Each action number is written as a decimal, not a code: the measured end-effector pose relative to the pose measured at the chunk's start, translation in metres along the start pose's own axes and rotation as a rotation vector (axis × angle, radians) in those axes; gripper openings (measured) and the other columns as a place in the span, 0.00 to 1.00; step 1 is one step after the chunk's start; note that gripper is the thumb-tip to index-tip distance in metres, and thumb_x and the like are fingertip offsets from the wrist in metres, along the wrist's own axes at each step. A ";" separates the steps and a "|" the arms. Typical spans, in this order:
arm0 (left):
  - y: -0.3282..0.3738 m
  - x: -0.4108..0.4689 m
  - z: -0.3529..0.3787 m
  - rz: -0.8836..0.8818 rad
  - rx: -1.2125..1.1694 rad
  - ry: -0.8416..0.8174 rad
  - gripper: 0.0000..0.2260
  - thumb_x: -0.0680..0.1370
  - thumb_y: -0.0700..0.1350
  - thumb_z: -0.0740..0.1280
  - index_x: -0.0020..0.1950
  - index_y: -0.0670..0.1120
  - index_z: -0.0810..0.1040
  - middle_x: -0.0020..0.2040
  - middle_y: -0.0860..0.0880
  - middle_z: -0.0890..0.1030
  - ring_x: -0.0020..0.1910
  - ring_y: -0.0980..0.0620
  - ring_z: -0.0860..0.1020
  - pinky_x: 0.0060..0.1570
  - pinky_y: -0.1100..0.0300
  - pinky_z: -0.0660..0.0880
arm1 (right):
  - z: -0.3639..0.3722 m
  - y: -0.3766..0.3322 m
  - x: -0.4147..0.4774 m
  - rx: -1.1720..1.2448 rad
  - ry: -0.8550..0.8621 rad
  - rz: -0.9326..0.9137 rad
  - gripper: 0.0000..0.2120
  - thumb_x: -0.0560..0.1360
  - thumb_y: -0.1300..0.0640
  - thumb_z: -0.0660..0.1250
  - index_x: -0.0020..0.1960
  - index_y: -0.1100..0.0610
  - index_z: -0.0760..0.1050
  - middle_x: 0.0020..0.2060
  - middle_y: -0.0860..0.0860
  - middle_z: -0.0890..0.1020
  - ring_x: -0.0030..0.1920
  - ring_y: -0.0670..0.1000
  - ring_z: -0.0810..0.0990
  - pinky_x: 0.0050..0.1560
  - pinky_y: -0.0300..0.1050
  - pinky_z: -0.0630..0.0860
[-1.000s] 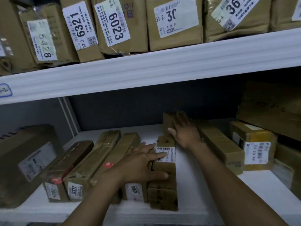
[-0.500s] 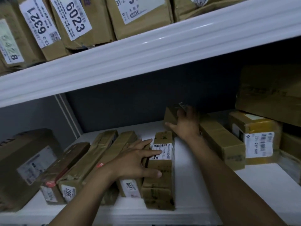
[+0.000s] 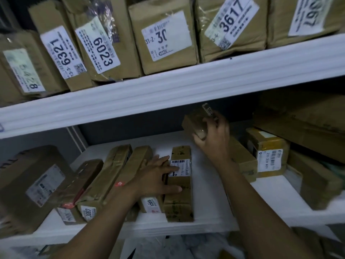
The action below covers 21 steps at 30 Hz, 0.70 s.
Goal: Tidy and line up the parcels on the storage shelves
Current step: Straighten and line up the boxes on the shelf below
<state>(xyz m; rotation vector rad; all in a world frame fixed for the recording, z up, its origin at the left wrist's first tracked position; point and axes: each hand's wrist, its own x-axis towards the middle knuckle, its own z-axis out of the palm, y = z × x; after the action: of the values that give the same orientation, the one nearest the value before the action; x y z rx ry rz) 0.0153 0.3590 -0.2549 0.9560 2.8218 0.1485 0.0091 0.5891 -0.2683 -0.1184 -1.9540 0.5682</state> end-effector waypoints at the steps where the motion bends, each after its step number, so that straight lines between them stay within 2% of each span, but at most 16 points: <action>1: 0.002 -0.001 -0.001 0.004 -0.013 0.035 0.32 0.72 0.69 0.63 0.74 0.63 0.62 0.79 0.53 0.50 0.78 0.50 0.44 0.74 0.46 0.44 | -0.013 -0.004 -0.001 0.008 0.005 0.011 0.27 0.61 0.55 0.79 0.57 0.60 0.76 0.60 0.65 0.73 0.59 0.64 0.71 0.56 0.57 0.74; 4: 0.017 -0.009 -0.005 0.033 -0.223 0.201 0.29 0.74 0.65 0.64 0.74 0.58 0.66 0.74 0.54 0.63 0.75 0.52 0.60 0.72 0.54 0.60 | -0.056 -0.019 -0.013 0.070 0.035 0.024 0.22 0.65 0.49 0.73 0.55 0.59 0.78 0.59 0.61 0.74 0.59 0.57 0.70 0.55 0.46 0.70; 6: 0.031 -0.013 -0.006 0.042 -0.384 0.245 0.32 0.72 0.67 0.64 0.73 0.55 0.67 0.70 0.54 0.70 0.69 0.53 0.69 0.67 0.55 0.69 | -0.085 -0.032 -0.027 0.234 0.014 0.106 0.21 0.66 0.50 0.72 0.55 0.59 0.78 0.62 0.59 0.72 0.62 0.53 0.70 0.60 0.39 0.68; 8: 0.046 -0.020 -0.008 0.046 -0.571 0.229 0.36 0.69 0.72 0.63 0.74 0.58 0.64 0.70 0.56 0.71 0.68 0.56 0.70 0.66 0.53 0.71 | -0.109 -0.043 -0.041 0.391 -0.038 0.217 0.21 0.66 0.50 0.74 0.56 0.55 0.77 0.65 0.55 0.70 0.64 0.48 0.68 0.62 0.28 0.64; 9: 0.053 -0.024 -0.008 0.060 -0.704 0.213 0.35 0.69 0.72 0.64 0.73 0.61 0.64 0.70 0.58 0.71 0.67 0.60 0.71 0.65 0.54 0.72 | -0.119 -0.048 -0.048 0.436 -0.066 0.264 0.21 0.66 0.48 0.74 0.56 0.52 0.75 0.65 0.53 0.70 0.64 0.44 0.68 0.62 0.27 0.63; 11: 0.074 -0.038 -0.014 0.076 -0.982 0.132 0.31 0.71 0.67 0.66 0.72 0.62 0.64 0.65 0.61 0.72 0.63 0.65 0.72 0.61 0.61 0.73 | -0.135 -0.057 -0.059 0.473 -0.113 0.316 0.22 0.65 0.43 0.72 0.57 0.47 0.74 0.64 0.50 0.70 0.66 0.42 0.68 0.64 0.34 0.66; 13: 0.090 -0.052 -0.019 -0.004 -1.202 -0.031 0.36 0.66 0.72 0.62 0.71 0.62 0.64 0.62 0.60 0.70 0.64 0.57 0.71 0.64 0.55 0.72 | -0.145 -0.066 -0.068 0.452 -0.178 0.330 0.24 0.64 0.42 0.72 0.58 0.43 0.72 0.65 0.48 0.70 0.67 0.44 0.67 0.67 0.42 0.68; 14: 0.095 -0.056 -0.018 -0.026 -1.232 -0.078 0.37 0.63 0.76 0.61 0.69 0.63 0.66 0.62 0.60 0.71 0.63 0.54 0.72 0.64 0.51 0.72 | -0.149 -0.070 -0.071 0.439 -0.221 0.335 0.25 0.63 0.41 0.72 0.59 0.41 0.71 0.66 0.47 0.69 0.69 0.44 0.66 0.67 0.43 0.68; 16: 0.103 -0.062 -0.016 -0.010 -1.278 -0.041 0.34 0.63 0.75 0.61 0.65 0.63 0.68 0.61 0.58 0.75 0.60 0.54 0.74 0.63 0.49 0.73 | -0.159 -0.077 -0.075 0.450 -0.301 0.365 0.29 0.62 0.39 0.73 0.61 0.39 0.70 0.68 0.43 0.66 0.71 0.42 0.63 0.68 0.42 0.66; 17: 0.106 -0.064 -0.017 -0.019 -1.321 0.002 0.29 0.65 0.72 0.62 0.63 0.63 0.70 0.60 0.58 0.76 0.58 0.54 0.75 0.61 0.50 0.74 | -0.163 -0.081 -0.075 0.494 -0.324 0.408 0.30 0.62 0.39 0.73 0.63 0.38 0.70 0.70 0.41 0.65 0.71 0.41 0.63 0.68 0.44 0.67; 19: 0.111 -0.066 -0.016 -0.007 -1.378 0.076 0.18 0.73 0.64 0.65 0.61 0.61 0.73 0.57 0.58 0.78 0.56 0.56 0.77 0.56 0.54 0.75 | -0.169 -0.088 -0.074 0.644 -0.316 0.553 0.33 0.64 0.39 0.73 0.67 0.38 0.68 0.69 0.41 0.67 0.69 0.43 0.68 0.66 0.50 0.72; 21: 0.114 -0.068 -0.017 0.051 -1.350 0.157 0.12 0.77 0.53 0.68 0.60 0.60 0.75 0.56 0.54 0.80 0.53 0.55 0.79 0.48 0.60 0.77 | -0.170 -0.095 -0.071 0.718 -0.289 0.714 0.38 0.68 0.39 0.73 0.73 0.40 0.60 0.65 0.43 0.73 0.64 0.46 0.75 0.63 0.53 0.75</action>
<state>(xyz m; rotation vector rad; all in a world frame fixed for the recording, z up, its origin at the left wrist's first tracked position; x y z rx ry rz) 0.1332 0.4066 -0.2140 0.6108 1.9675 1.8314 0.2061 0.5390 -0.2285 -0.2919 -1.8263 1.8014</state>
